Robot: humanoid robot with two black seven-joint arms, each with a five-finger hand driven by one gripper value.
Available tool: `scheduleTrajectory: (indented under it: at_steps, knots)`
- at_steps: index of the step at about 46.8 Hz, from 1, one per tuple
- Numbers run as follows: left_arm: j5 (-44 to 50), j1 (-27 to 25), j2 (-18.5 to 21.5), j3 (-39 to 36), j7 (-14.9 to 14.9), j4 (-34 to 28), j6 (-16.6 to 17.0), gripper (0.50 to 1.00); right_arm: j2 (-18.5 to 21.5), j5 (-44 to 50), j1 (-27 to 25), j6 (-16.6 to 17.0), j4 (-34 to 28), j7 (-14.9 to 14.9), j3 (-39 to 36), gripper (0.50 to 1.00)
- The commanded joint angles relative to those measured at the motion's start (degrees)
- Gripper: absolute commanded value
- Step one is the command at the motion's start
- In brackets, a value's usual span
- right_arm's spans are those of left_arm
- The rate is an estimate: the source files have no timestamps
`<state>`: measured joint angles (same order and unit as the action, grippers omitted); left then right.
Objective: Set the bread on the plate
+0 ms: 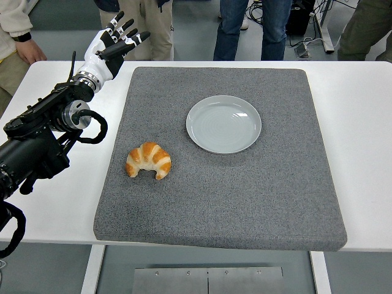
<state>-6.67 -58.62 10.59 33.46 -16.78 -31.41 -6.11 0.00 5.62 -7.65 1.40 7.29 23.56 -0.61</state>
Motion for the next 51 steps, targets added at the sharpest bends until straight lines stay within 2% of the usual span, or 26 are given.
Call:
scheduleTrajectory:
  at_steps: [1,6,18,31,46,51]
  knots:
    - [-0.01,0.17,0.92,-0.15,-0.01,-2.68,1.54,0.969,0.00,0.00,0.00,0.01,0.00,0.00,0.00,1.000]
    - [0.08,0.52,2.41,-0.15,0.34,-6.37,3.65,0.969,0.00,0.00,0.00,0.01,0.00,0.00,0.00,1.000]
    - [0.17,2.63,8.48,-1.03,0.70,-19.29,5.85,0.969,0.00,0.00,0.00,0.01,0.00,0.00,0.00,1.000]
    - [-0.27,2.72,16.12,-6.57,0.08,-29.31,5.94,0.971,0.00,0.00,0.00,-0.08,0.00,0.00,0.00,1.000]
    - [-0.71,3.86,24.47,-6.83,-0.01,-39.42,5.59,0.969,0.00,0.00,0.00,0.01,0.00,0.00,0.00,1.000]
    - [-0.71,3.86,25.97,-6.83,-0.01,-41.27,5.59,0.969,0.00,0.00,0.00,0.00,0.00,0.00,0.00,1.000]
